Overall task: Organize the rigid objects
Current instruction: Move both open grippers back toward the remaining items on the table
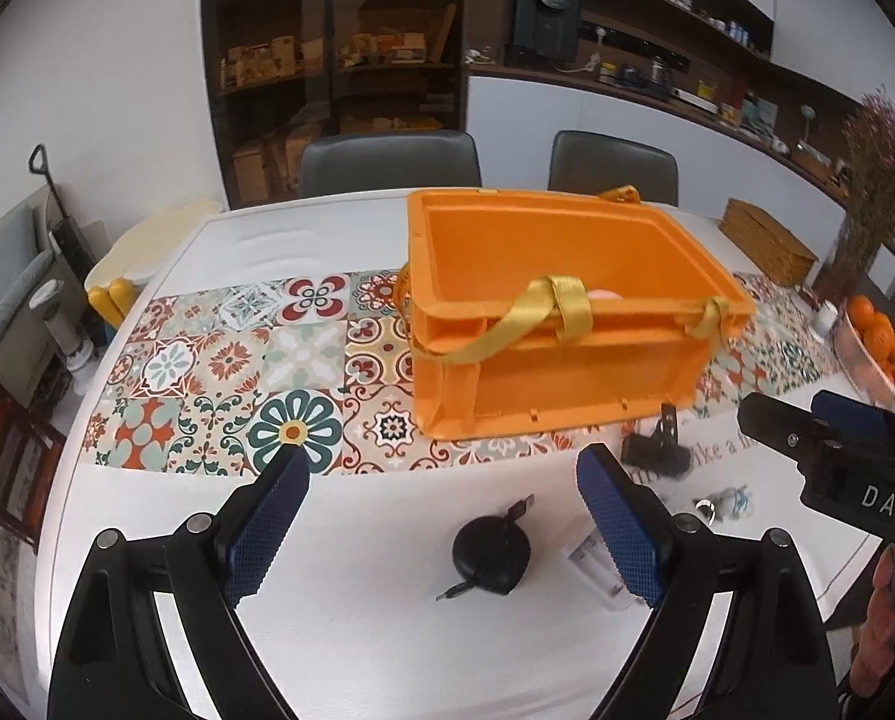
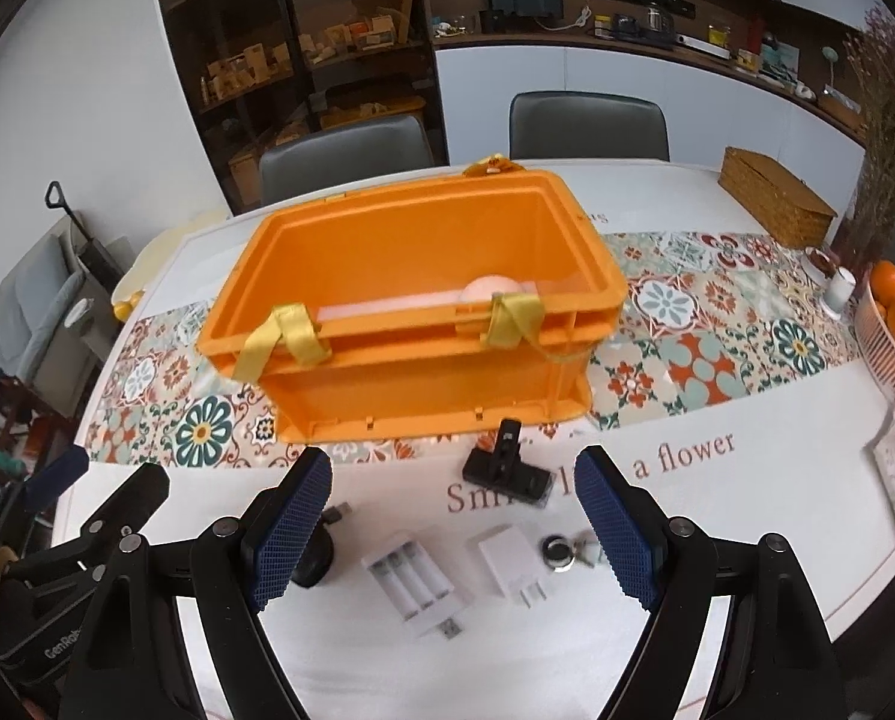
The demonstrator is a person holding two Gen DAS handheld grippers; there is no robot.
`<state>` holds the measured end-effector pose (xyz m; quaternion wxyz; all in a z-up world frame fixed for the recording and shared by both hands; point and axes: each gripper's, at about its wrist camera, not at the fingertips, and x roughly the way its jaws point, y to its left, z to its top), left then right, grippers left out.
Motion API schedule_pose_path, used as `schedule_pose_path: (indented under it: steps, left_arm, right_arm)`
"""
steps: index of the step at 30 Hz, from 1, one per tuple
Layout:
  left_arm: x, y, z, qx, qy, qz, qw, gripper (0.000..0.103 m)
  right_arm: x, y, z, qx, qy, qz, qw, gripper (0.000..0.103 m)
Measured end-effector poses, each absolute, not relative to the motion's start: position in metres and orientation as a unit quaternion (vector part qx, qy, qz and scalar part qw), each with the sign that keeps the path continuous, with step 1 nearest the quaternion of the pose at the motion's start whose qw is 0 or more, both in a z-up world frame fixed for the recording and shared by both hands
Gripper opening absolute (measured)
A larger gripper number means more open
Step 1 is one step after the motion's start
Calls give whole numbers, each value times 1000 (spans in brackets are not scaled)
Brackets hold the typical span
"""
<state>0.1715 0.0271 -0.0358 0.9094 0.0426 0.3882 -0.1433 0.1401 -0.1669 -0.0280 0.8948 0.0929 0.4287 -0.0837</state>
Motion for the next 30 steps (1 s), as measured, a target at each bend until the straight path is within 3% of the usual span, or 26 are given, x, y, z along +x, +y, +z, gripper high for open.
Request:
schedule_pose_path:
  steps: [30]
  left_arm:
    - [153,7,-129,103,390,-214,890,91]
  right_arm:
    - [94,-152,-114,115,491,-134,853,83]
